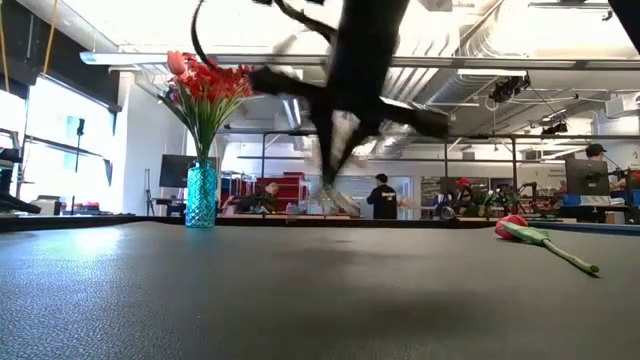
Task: Sort flowers into vase by color
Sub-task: Put the white flowers into the transparent vase
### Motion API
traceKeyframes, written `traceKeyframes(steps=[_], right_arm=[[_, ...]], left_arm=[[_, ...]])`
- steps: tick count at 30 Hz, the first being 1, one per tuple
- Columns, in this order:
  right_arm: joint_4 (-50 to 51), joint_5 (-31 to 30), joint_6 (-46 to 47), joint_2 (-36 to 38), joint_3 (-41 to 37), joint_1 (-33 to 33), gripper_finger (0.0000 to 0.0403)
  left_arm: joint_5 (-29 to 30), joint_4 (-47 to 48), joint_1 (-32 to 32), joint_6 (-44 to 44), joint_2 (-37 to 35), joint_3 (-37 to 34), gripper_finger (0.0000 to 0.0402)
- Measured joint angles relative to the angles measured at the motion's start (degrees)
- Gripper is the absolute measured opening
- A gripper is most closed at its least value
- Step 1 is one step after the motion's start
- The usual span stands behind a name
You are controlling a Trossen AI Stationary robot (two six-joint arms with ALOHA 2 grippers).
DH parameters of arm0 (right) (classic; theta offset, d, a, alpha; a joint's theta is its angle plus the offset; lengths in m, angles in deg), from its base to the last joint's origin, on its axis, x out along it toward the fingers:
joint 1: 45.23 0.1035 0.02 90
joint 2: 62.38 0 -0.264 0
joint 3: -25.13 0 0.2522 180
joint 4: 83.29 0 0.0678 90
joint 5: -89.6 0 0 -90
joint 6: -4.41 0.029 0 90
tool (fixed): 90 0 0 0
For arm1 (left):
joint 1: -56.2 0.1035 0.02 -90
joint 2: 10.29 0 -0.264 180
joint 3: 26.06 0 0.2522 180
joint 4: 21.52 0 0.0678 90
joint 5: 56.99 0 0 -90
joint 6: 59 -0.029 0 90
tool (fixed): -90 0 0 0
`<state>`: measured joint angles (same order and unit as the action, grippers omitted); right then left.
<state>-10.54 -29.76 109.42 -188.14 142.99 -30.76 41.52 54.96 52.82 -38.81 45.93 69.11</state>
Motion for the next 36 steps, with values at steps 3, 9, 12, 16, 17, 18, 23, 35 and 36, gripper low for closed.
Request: traceKeyframes(steps=[3,9,12,16,17,18,23,35,36], right_arm=[[0.2,-2.8,-10.1,0.0,5.1,-1.2,0.0004],[0.1,-10.8,-28.7,0.1,16.8,-1.7,0.0003],[-1.2,-12.2,-40.7,0.2,22.6,-1.8,0.0002],[-2.6,-12.6,-52.4,0.2,29.9,-2.1,0.0002],[-3.7,-12.6,-55.3,0.3,31.0,-2.1,0.0002],[-6.6,-12.7,-58.5,0.8,30.8,-2.1,0.0002],[-19.1,-10.7,-70.1,2.9,29.1,-2.1,0.0002],[-33.7,1.4,-87.5,2.9,29.0,-2.2,0.0002],[-34.0,2.5,-88.4,2.9,29.0,-2.2,0.0002]], left_arm=[[1.1,0.0,0.0,0.8,0.0,0.0,0.0209],[1.1,0.0,0.0,3.7,0.0,0.0,0.0209],[1.1,0.0,0.0,3.7,0.0,0.0,0.0209],[1.1,0.0,0.0,4.3,0.0,0.0,0.0209],[1.1,0.0,0.0,4.7,0.0,0.0,0.0209],[1.1,0.0,0.0,5.0,0.0,0.0,0.0209],[1.1,-0.9,0.0,5.2,0.0,0.0,0.0209],[-4.1,-9.6,0.0,-0.1,0.0,0.0,0.0209],[-4.7,-10.7,0.0,-1.2,0.0,0.0,0.0209]])
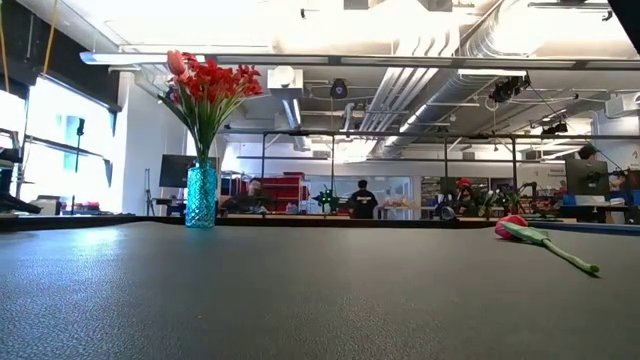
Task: Sort flowers into vase by color
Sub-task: Put the white flowers into the transparent vase
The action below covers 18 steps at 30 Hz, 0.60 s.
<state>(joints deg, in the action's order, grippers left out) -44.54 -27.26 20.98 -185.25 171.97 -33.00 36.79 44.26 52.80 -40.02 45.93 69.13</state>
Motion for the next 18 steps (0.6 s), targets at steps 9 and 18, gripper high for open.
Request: traceKeyframes(steps=[9,18], right_arm=[[0.0,2.9,0.1,0.0,0.0,-0.8,0.0002],[-0.3,1.4,5.5,0.2,-0.1,-1.8,0.0002]], left_arm=[[-4.4,-5.8,0.0,-6.2,0.1,0.0,0.0168],[-1.7,-5.8,0.0,-3.2,-0.1,0.0,0.0093]])
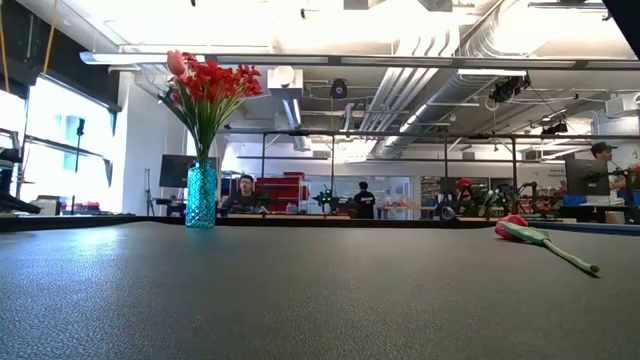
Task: Sort flowers into vase by color
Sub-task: Put the white flowers into the transparent vase
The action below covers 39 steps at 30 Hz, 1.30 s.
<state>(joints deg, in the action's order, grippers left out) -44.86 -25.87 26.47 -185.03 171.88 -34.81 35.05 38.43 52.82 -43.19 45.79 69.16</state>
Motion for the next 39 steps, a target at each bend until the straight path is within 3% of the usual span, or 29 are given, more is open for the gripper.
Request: traceKeyframes(steps=[3,7,12,16,20,25,32,35,39], right_arm=[[0.2,-2.6,-0.4,0.7,0.0,0.2,0.0002],[-1.2,-4.5,-2.7,1.7,0.0,0.1,0.0002],[-3.6,-3.7,-4.9,1.8,0.0,0.1,0.0002],[-6.1,-1.6,-7.5,1.9,0.0,0.2,0.0002],[-8.2,1.6,-9.9,1.9,0.0,0.1,0.0002],[-6.1,2.1,-8.4,2.0,0.1,-0.1,0.0002],[-4.8,2.4,-8.0,2.0,0.1,-0.2,0.0002],[-4.3,2.8,-8.0,2.0,0.1,-0.2,0.0002],[-3.7,2.8,-8.0,2.0,0.1,-0.2,0.0002]], left_arm=[[0.7,0.1,0.0,-0.1,-1.3,0.0,0.0103],[2.3,0.2,-0.1,-0.1,-3.8,0.0,0.0145],[2.7,0.2,-0.1,0.4,-5.3,0.0,0.0203],[3.0,0.2,-0.1,1.7,-4.6,0.0,0.0224],[2.8,-0.4,-0.1,1.7,-3.0,0.0,0.0226],[-3.6,-5.1,0.0,-2.0,-1.4,0.0,0.0225],[-5.4,-7.3,0.0,-3.5,0.4,0.0,0.0222],[-5.5,-7.2,0.0,-4.3,1.4,0.0,0.0205],[-5.4,-7.2,0.0,-4.5,1.8,-0.1,0.0154]])
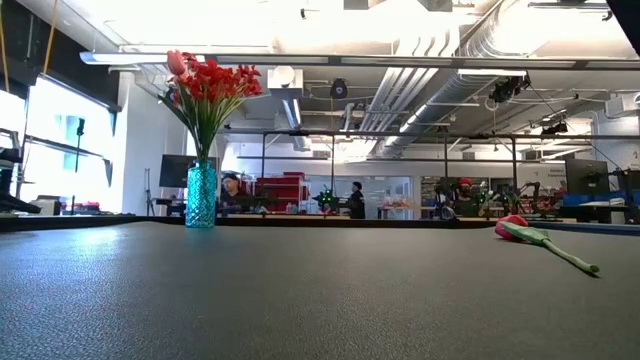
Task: Sort flowers into vase by color
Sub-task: Put the white flowers into the transparent vase
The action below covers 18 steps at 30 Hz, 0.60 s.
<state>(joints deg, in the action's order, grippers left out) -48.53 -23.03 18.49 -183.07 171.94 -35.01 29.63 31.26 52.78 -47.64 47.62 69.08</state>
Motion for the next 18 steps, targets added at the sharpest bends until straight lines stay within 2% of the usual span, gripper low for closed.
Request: traceKeyframes(steps=[4,8,13,18], right_arm=[[0.8,0.6,1.1,0.0,0.0,0.0,0.0002],[5.3,0.8,6.9,0.0,0.0,-0.1,0.0017],[14.3,0.3,13.2,0.0,0.0,-0.5,0.0081],[20.4,-4.1,19.3,-0.1,0.0,-0.5,0.0159]], left_arm=[[-0.6,0.0,0.0,-0.3,0.1,0.0,0.0081],[-0.6,0.9,0.0,-1.2,-0.5,0.0,0.0012],[0.2,3.3,0.0,-2.5,-1.9,0.0,0.0006],[-1.7,12.6,0.0,-5.5,-4.3,0.1,0.0003]])
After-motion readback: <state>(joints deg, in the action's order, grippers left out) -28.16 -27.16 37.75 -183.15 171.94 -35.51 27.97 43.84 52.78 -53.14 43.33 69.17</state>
